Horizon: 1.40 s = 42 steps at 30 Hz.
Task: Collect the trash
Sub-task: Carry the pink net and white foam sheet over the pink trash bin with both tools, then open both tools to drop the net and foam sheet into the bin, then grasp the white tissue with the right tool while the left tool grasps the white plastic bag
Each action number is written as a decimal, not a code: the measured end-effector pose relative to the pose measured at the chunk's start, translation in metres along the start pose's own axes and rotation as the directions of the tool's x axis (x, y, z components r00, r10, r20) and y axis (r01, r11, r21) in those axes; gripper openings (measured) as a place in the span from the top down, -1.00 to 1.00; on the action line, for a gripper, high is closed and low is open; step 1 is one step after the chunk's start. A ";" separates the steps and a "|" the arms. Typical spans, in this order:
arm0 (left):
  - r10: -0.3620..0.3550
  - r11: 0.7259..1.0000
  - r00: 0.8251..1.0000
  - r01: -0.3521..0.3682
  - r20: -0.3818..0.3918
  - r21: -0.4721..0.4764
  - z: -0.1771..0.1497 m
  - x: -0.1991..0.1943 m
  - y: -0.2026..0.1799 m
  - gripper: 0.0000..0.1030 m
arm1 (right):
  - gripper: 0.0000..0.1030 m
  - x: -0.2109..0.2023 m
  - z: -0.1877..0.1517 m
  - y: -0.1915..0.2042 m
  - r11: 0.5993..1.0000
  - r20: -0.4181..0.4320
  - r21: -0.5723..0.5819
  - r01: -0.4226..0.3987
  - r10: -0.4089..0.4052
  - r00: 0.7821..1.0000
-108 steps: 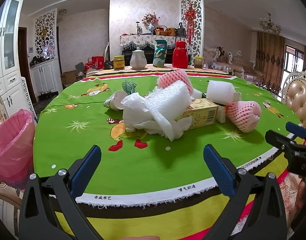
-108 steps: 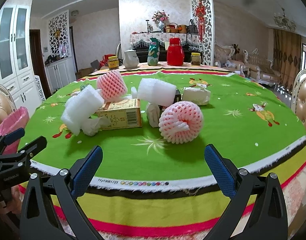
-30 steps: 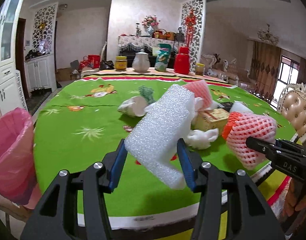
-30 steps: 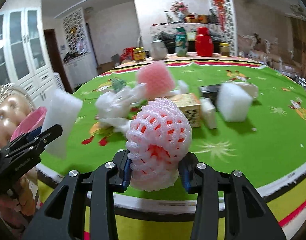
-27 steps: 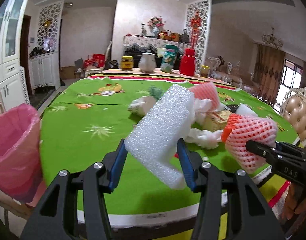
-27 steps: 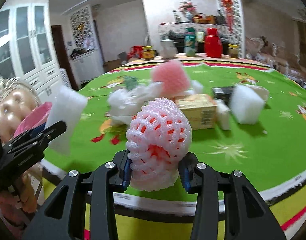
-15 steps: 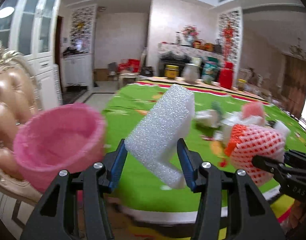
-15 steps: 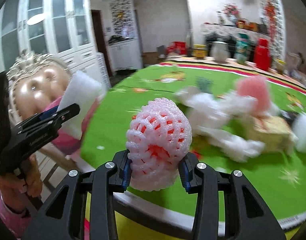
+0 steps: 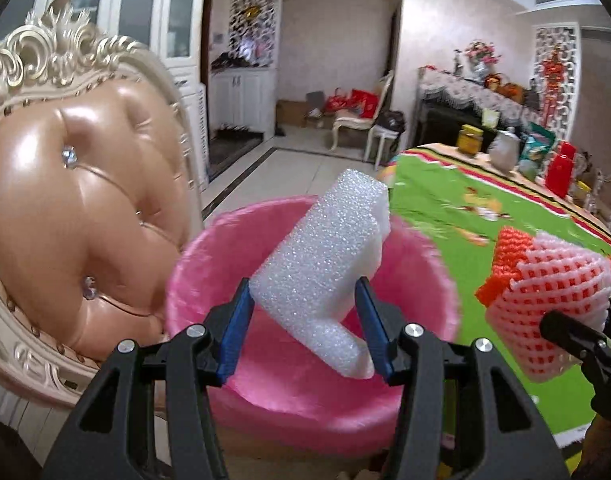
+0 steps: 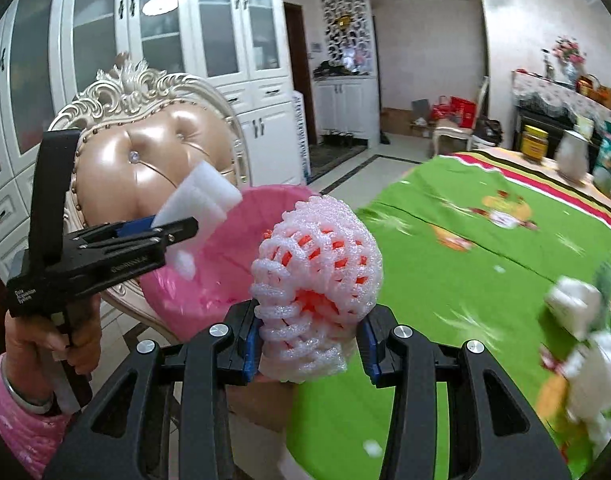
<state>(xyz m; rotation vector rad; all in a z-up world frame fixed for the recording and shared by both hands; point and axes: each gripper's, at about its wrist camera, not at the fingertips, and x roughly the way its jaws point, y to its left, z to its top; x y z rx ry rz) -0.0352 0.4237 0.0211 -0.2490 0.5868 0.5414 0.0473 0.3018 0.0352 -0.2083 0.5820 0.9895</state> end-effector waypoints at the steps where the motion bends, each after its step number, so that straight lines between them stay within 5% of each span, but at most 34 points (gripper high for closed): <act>1: 0.003 1.000 1.000 -0.003 -0.010 -0.006 0.001 0.007 0.005 0.00 | 0.21 0.005 0.004 0.004 1.000 0.000 -0.005 -0.006 0.006 1.000; 3: 0.009 1.000 0.999 -0.009 -0.031 -0.025 0.004 0.017 0.019 -0.03 | 0.18 0.020 0.013 0.011 1.000 -0.005 -0.010 -0.024 0.024 1.000; 5: 0.007 0.999 0.999 -0.009 -0.034 -0.053 0.004 0.020 0.030 -0.35 | 0.07 0.033 0.019 0.016 0.999 -0.007 -0.012 -0.038 0.038 0.999; 8: 0.009 0.996 1.000 -0.010 -0.010 -0.090 0.004 0.018 0.043 -0.60 | -0.47 0.051 0.022 0.024 0.998 -0.025 -0.017 -0.063 0.062 0.998; 19: 0.079 0.989 0.995 -0.070 0.064 -0.127 -0.017 -0.014 0.045 -0.90 | -0.52 0.034 -0.006 0.010 0.999 -0.043 0.031 -0.042 0.043 0.998; 29: -0.124 0.991 0.988 0.120 0.097 0.052 -0.037 -0.045 -0.052 -0.91 | -0.52 -0.041 -0.049 -0.048 0.982 -0.029 0.080 0.174 -0.172 0.985; 33: -0.200 0.973 0.979 0.195 0.028 0.121 -0.051 -0.041 -0.102 -0.91 | -0.52 -0.082 -0.068 -0.090 0.947 -0.025 0.154 0.282 -0.282 0.959; 39: -0.344 0.911 0.937 0.349 -0.063 0.220 -0.071 -0.042 -0.187 -0.91 | -0.52 -0.146 -0.106 -0.155 0.859 -0.052 0.270 0.435 -0.438 0.898; 42: -0.387 0.883 0.916 0.400 -0.102 0.247 -0.081 -0.043 -0.223 -0.91 | -0.52 -0.162 -0.128 -0.189 0.810 -0.136 0.299 0.504 -0.486 0.863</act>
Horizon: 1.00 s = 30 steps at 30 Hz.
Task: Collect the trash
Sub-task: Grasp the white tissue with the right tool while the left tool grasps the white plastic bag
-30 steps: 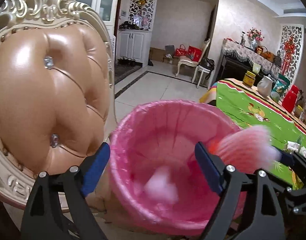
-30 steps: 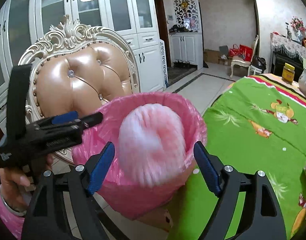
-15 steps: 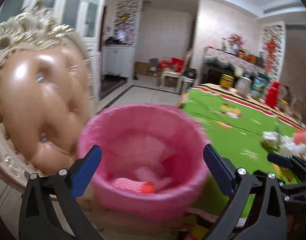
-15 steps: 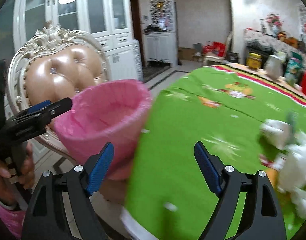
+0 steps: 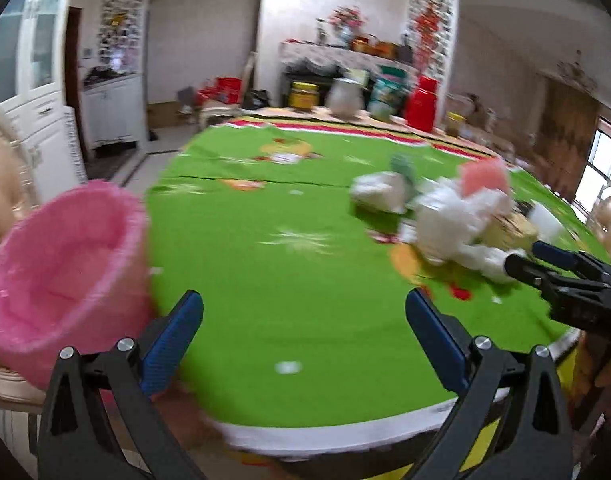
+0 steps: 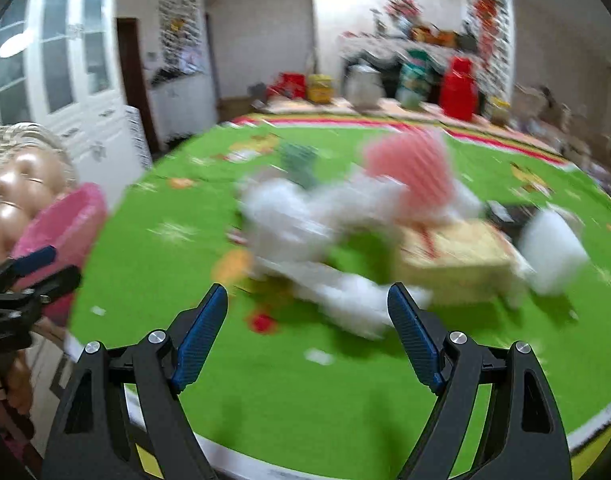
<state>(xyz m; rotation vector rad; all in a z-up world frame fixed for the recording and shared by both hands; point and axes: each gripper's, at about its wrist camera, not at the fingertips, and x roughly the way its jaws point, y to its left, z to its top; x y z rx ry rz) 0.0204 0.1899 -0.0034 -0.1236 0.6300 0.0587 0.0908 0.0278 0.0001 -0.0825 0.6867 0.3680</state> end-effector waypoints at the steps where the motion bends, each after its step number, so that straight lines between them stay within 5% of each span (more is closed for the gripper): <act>1: -0.011 1.000 1.000 0.012 -0.005 0.005 -0.001 0.004 -0.009 -0.91 | -0.51 0.003 -0.002 -0.006 1.000 -0.019 0.007 0.010 -0.010 1.000; 11: -0.029 0.998 0.997 0.033 -0.073 0.054 0.000 0.032 -0.037 -0.91 | -0.26 0.046 0.006 -0.023 0.997 -0.136 0.071 0.016 -0.007 0.991; 15: -0.029 0.998 0.996 0.034 -0.090 0.053 0.005 0.041 -0.037 -0.91 | 0.18 0.056 0.008 -0.015 0.998 -0.175 0.060 0.033 -0.022 0.984; 19: -0.036 0.998 0.995 0.041 -0.098 0.045 0.011 0.047 -0.037 -0.91 | 0.36 0.037 0.005 -0.016 0.996 -0.101 0.078 0.030 -0.022 0.995; 30: -0.067 0.996 0.988 0.074 -0.136 0.052 0.043 0.093 -0.093 -0.91 | 0.37 -0.010 -0.013 -0.051 0.968 0.024 0.236 0.089 -0.097 0.995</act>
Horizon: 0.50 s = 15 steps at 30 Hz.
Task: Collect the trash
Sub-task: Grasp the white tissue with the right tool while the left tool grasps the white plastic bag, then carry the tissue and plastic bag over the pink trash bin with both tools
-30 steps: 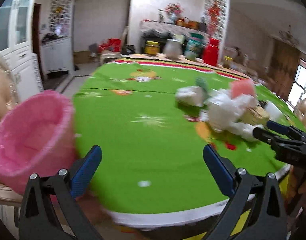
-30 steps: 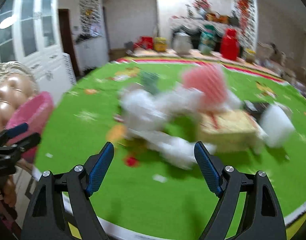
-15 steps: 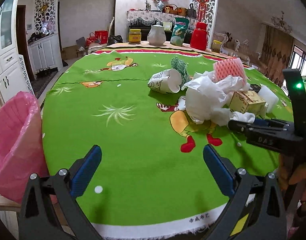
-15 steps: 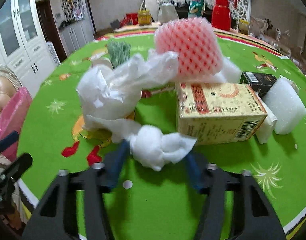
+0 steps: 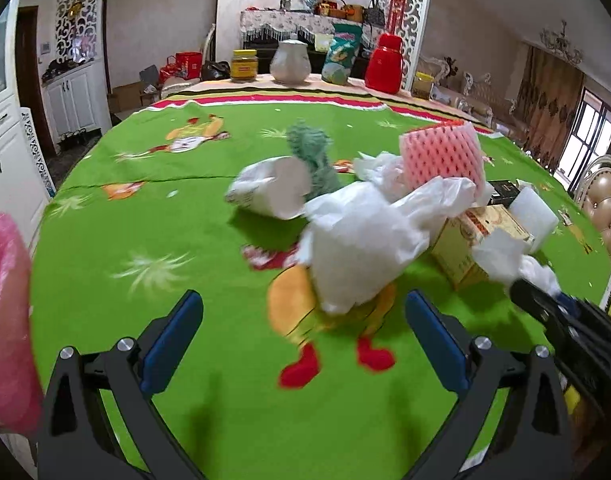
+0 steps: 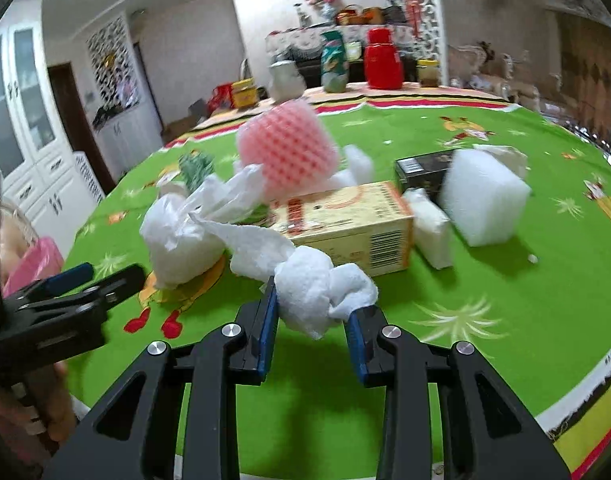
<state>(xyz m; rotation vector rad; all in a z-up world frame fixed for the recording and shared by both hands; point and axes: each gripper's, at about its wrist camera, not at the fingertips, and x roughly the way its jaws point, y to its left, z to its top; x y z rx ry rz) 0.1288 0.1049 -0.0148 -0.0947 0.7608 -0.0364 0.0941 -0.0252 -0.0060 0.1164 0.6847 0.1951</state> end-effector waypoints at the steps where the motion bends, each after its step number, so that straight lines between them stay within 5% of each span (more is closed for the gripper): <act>1: 0.000 1.000 1.000 0.000 -0.003 0.001 0.003 0.004 -0.004 -0.91 | 0.37 0.000 0.000 -0.003 1.000 0.004 0.010 0.002 -0.002 1.000; 7: 0.031 0.999 0.999 -0.031 -0.033 0.019 0.018 0.034 -0.021 -0.85 | 0.37 -0.008 -0.002 -0.014 0.999 0.026 0.044 0.011 -0.012 1.000; 9: 0.024 0.999 0.998 -0.022 -0.057 0.029 0.019 0.044 -0.025 -0.61 | 0.37 -0.008 -0.002 -0.018 0.998 0.023 0.056 0.003 -0.004 1.000; 12: -0.021 0.998 0.993 0.027 -0.115 0.052 0.015 0.056 -0.031 0.18 | 0.37 -0.008 -0.003 -0.020 0.998 0.019 0.057 0.000 -0.001 1.000; 15: -0.053 0.998 0.995 0.056 -0.078 0.026 0.013 0.047 -0.026 0.45 | 0.37 -0.007 -0.002 -0.018 0.999 0.013 0.052 0.000 -0.001 1.000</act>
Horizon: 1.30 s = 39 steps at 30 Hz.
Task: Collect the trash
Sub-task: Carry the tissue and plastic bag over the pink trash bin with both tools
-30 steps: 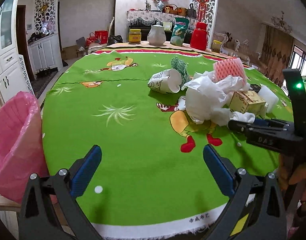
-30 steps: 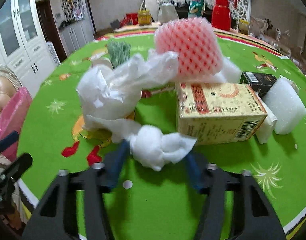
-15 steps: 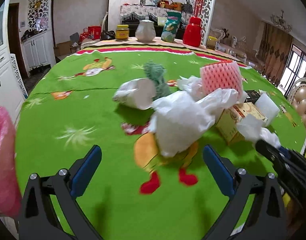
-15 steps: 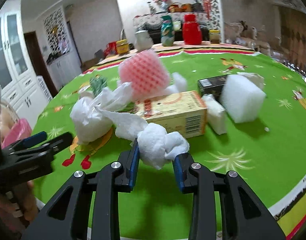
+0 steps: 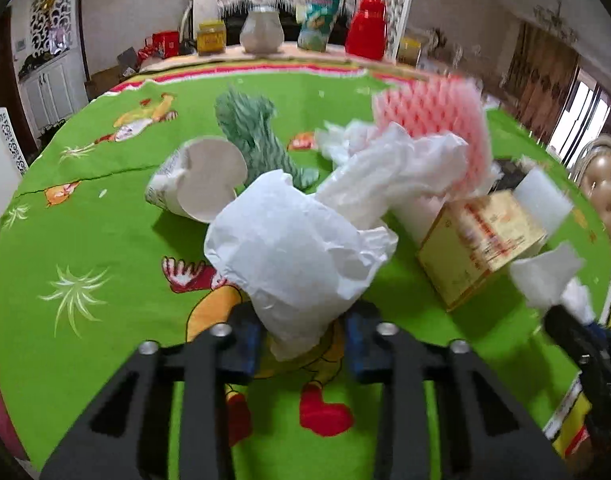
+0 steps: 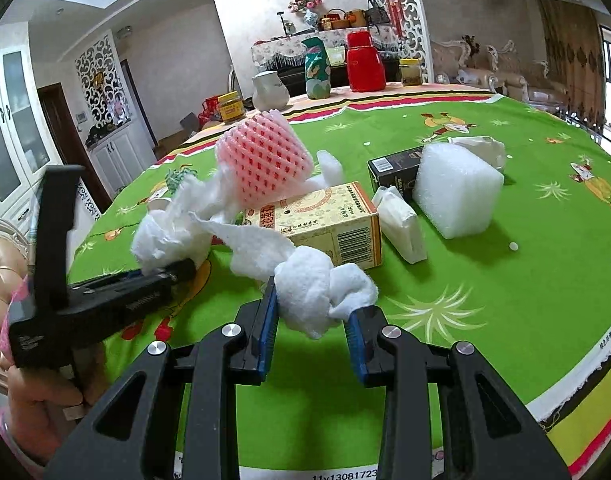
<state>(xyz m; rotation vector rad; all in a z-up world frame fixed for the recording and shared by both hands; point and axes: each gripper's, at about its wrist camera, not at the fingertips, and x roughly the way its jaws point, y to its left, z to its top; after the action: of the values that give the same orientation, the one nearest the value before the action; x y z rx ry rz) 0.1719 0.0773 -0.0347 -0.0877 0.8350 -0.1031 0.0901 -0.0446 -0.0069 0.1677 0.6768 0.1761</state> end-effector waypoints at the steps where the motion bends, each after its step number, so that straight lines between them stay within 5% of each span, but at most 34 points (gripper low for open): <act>1: -0.001 1.000 1.000 0.001 0.017 -0.001 -0.001 -0.006 0.002 0.48 | 0.37 0.001 0.001 0.000 1.000 -0.002 0.002 -0.001 0.001 1.000; 17: 0.017 0.998 0.981 -0.006 0.192 -0.057 -0.036 -0.084 0.034 0.49 | 0.37 0.005 0.001 0.007 1.000 -0.017 -0.028 -0.012 0.012 1.000; 39: 0.087 0.995 0.967 -0.073 0.240 -0.065 -0.071 -0.116 0.068 0.48 | 0.37 0.000 -0.006 0.051 0.985 -0.006 -0.153 -0.074 0.074 0.997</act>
<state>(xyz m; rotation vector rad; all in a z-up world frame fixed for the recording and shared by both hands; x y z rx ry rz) 0.0460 0.1566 -0.0046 -0.1160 0.5961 0.0072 0.0807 0.0050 -0.0003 0.0450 0.6550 0.2989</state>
